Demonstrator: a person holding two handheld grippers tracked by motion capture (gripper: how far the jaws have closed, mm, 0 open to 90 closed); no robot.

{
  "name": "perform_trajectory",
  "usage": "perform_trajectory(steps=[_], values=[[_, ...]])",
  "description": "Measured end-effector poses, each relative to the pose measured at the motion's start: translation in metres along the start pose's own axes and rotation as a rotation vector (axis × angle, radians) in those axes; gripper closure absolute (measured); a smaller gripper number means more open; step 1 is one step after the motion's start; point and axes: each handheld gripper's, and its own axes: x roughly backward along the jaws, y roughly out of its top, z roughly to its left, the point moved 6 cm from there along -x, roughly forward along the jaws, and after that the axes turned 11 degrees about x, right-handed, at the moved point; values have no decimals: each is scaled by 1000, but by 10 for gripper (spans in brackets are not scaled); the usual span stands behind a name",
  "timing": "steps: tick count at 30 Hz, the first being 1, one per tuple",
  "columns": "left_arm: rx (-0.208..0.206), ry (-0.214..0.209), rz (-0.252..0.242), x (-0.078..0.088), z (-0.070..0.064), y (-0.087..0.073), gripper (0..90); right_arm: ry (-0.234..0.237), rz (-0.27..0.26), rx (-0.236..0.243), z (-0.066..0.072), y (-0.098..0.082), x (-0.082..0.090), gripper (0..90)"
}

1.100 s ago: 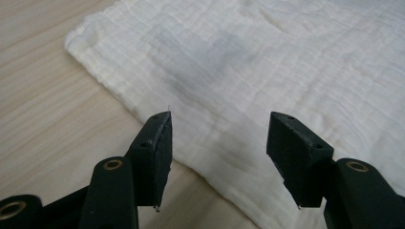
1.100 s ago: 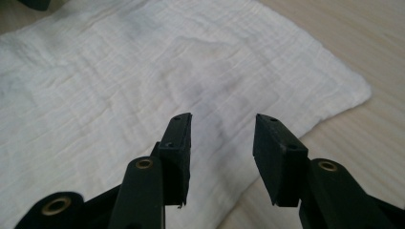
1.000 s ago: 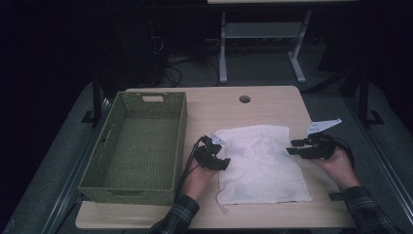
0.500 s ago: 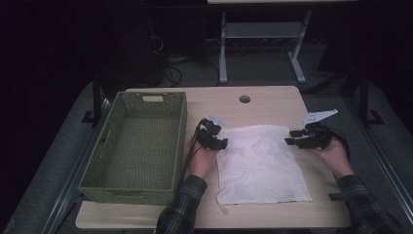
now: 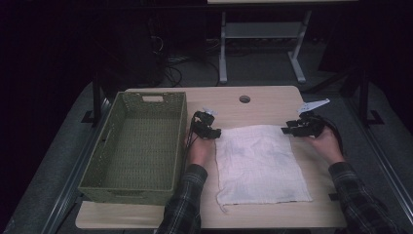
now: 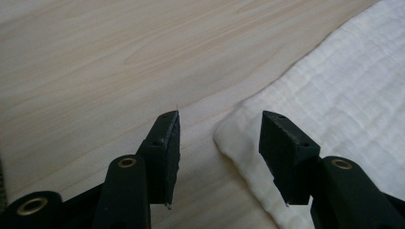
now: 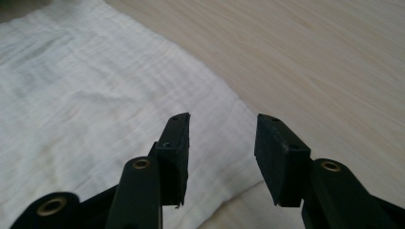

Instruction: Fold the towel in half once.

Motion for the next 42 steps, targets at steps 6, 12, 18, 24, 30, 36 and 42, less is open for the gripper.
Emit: perform_trajectory(steps=[6,12,18,24,30,36,42], values=[[14,4,-3,-9,3,-2,503,-36,24,-38,-19,-2,-16,598],[-12,24,4,-10,3,1,522,-65,63,-76,-34,-16,-28,620],[-43,43,7,-15,1,8,565,-60,66,-103,-36,-25,-31,681],[-49,24,4,-20,-2,12,656,-43,50,-91,-33,-25,-31,805],[-32,-22,-1,-22,-6,12,843,-36,48,-89,-31,-25,-32,854],[1,-33,-3,-21,-4,12,879,-62,60,-77,-33,-25,-28,863],[37,-78,-56,-15,-11,20,879,-108,36,-80,-42,-25,-12,863]])
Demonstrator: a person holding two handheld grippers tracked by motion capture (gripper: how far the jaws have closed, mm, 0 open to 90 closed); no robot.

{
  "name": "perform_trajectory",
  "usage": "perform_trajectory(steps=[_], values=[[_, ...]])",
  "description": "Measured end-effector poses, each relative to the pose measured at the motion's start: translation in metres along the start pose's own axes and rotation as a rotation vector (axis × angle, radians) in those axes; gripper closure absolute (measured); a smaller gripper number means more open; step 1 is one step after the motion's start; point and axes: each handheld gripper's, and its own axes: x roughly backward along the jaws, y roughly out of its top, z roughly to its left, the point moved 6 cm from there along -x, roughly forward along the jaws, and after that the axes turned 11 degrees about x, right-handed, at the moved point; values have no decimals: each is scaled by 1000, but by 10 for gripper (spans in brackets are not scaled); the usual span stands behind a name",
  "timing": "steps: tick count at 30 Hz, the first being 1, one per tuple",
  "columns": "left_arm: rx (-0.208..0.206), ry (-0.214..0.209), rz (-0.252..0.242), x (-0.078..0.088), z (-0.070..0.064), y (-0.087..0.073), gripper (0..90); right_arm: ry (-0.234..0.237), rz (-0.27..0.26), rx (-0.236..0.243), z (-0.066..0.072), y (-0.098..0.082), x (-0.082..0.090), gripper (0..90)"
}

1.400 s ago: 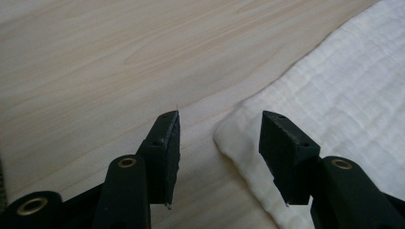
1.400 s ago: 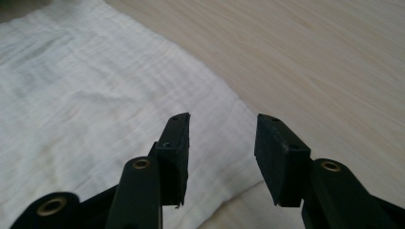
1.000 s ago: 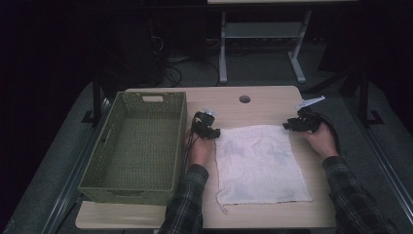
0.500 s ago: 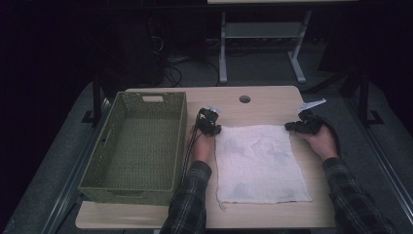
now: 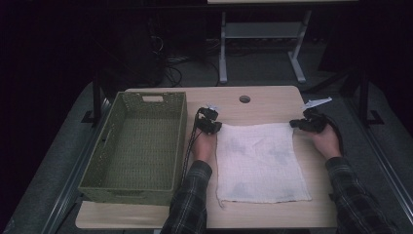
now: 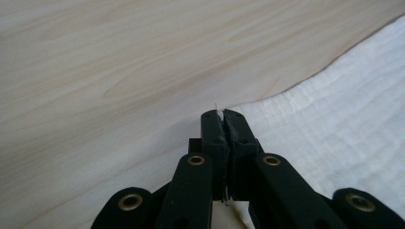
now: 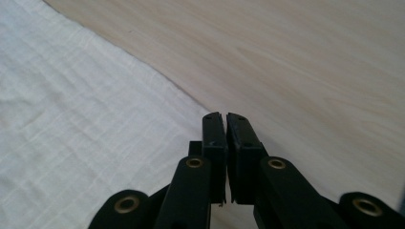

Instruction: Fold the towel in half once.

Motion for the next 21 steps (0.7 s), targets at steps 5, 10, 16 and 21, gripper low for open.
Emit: perform_trajectory(steps=[5,10,16,21], values=[[1,-13,-44,8,-8,12,879,-32,-58,-27,-11,4,17,863],[8,-14,-109,24,-11,30,879,-62,-96,-12,-13,12,31,863],[-7,-21,-118,37,-15,31,877,-69,-132,2,-8,17,46,863],[-12,-41,-103,44,-16,18,876,-39,-145,-12,-2,9,51,863]])
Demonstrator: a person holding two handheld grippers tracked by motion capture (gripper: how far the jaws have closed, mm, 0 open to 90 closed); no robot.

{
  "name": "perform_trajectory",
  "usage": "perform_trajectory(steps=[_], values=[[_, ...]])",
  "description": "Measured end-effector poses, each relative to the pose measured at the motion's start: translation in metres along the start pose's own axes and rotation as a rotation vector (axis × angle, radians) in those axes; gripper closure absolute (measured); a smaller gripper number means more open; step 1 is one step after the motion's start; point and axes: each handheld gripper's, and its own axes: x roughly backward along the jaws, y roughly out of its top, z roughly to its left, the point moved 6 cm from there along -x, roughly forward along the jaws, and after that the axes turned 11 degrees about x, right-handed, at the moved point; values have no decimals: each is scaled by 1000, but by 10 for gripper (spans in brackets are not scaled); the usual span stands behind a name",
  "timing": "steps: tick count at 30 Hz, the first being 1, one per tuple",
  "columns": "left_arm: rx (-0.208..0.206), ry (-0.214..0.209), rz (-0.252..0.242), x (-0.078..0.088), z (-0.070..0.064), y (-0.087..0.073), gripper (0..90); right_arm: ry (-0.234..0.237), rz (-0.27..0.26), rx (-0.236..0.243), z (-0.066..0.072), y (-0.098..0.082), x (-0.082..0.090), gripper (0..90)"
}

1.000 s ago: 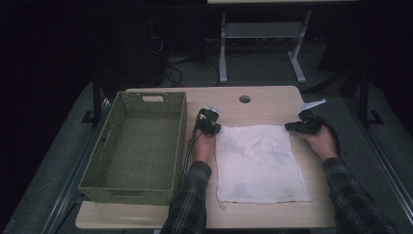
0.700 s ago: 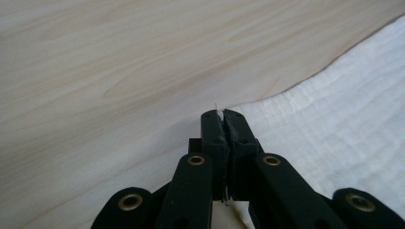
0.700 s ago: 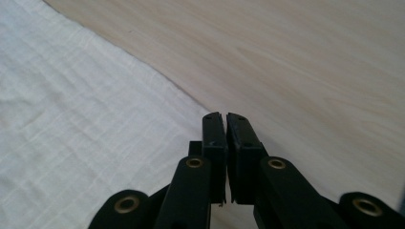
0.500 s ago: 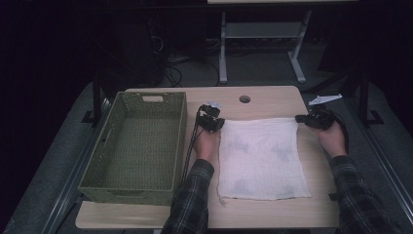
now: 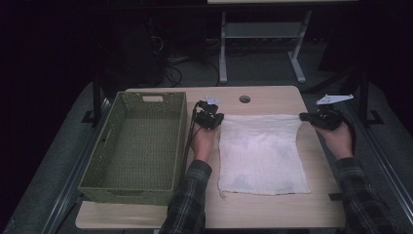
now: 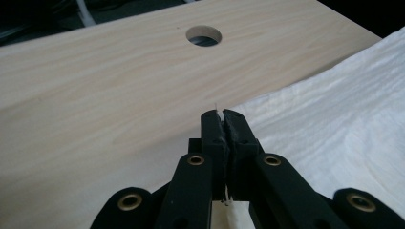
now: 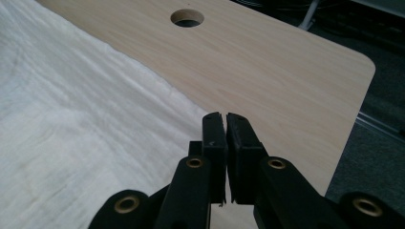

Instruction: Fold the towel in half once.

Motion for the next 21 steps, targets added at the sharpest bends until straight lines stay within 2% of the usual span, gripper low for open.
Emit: perform_trajectory(steps=[2,5,8,12,17,21], values=[[-9,-2,7,2,-1,-6,876,18,-10,-22,3,-3,4,863],[-30,-1,25,6,-3,-14,877,32,-10,-25,10,-8,8,863],[-38,4,20,11,-5,-19,877,44,-9,-23,15,-12,13,863],[-66,30,30,17,-7,-26,877,53,1,-2,27,-16,19,863],[-73,38,36,26,-12,-33,877,53,14,20,39,-21,28,863],[-81,34,11,34,-18,-38,877,55,18,28,47,-24,36,863]])
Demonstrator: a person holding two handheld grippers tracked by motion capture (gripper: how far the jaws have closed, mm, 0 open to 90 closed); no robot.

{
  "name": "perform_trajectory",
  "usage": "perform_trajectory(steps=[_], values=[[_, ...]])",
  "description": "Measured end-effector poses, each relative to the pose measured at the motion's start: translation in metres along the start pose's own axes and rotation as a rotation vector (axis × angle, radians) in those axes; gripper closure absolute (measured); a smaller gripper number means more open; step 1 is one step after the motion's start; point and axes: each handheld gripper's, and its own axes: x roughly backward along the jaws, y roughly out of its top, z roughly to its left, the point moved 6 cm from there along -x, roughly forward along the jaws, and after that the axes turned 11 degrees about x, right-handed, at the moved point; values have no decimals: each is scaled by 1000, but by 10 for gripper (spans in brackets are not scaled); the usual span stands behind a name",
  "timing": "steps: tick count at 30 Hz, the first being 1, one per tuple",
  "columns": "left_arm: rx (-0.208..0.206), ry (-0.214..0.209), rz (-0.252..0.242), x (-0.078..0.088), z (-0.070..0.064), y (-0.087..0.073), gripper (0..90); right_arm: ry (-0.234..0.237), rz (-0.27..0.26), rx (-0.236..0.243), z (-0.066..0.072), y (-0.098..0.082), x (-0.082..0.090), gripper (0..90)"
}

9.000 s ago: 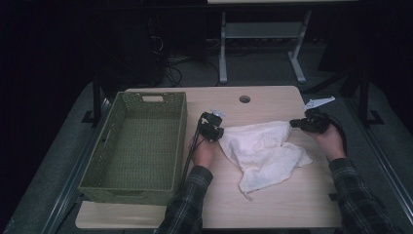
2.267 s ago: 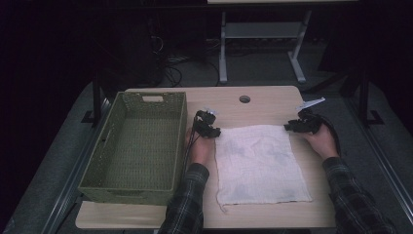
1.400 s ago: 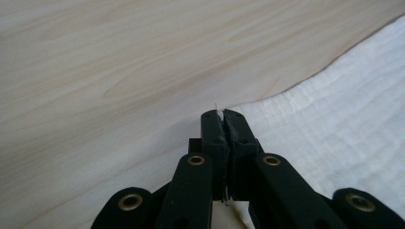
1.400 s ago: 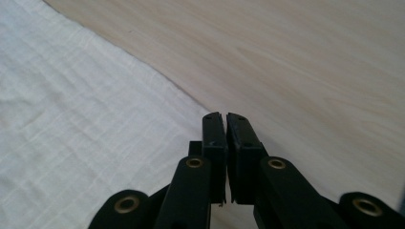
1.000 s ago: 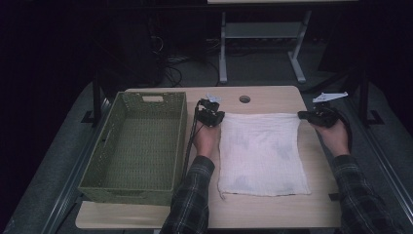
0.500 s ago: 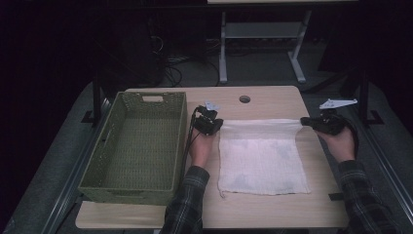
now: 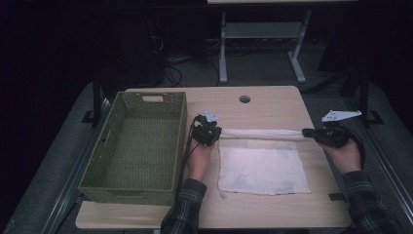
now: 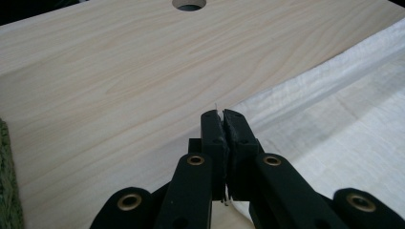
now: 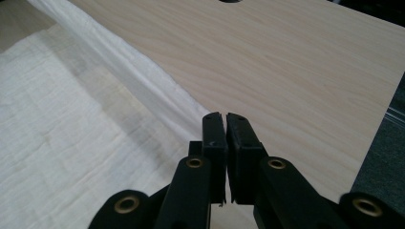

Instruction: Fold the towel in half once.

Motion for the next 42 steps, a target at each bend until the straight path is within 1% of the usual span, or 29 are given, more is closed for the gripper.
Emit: perform_trajectory(steps=[1,5,8,10,15,18,20,25,26,28,29,32,34,36,38,39,40,41,42], values=[[-5,-1,1,2,-1,-1,877,-1,-1,4,2,-1,2,864],[-5,-5,-9,12,-7,-6,876,-5,-2,14,9,-2,9,863],[-12,6,-24,20,-11,-10,876,-3,-1,23,15,-3,15,863],[-17,13,-25,24,-14,-13,876,-4,1,34,20,-4,18,862],[5,0,-28,36,-19,-23,876,-2,12,63,32,-10,25,862],[-4,9,-38,43,-23,-30,875,4,14,75,40,-13,30,862],[-15,13,-37,46,-25,-34,875,11,18,81,46,-16,33,861],[-10,2,-32,49,-30,-48,875,31,42,98,58,-28,36,861],[-7,0,-29,49,-31,-51,874,37,46,93,61,-30,36,861],[-9,-6,-24,51,-34,-56,874,37,59,94,63,-34,37,861],[-4,-12,-27,51,-36,-58,874,37,57,93,64,-36,38,861],[-11,-18,-23,55,-40,-64,874,41,55,86,65,-39,42,860],[-12,-21,-23,58,-43,-69,874,42,55,92,67,-41,44,860],[-18,-20,-18,61,-44,-74,874,44,59,93,70,-43,46,861],[-22,-4,-18,65,-45,-78,875,39,63,94,74,-45,49,883],[-21,-4,-19,67,-46,-80,874,31,66,101,75,-46,50,889],[-14,-13,-23,69,-46,-82,875,29,70,104,76,-47,52,891],[-14,-13,-23,69,-46,-82,875,32,61,100,77,-48,54,893],[2,-30,-20,70,-46,-85,875,40,54,94,77,-49,56,895]])
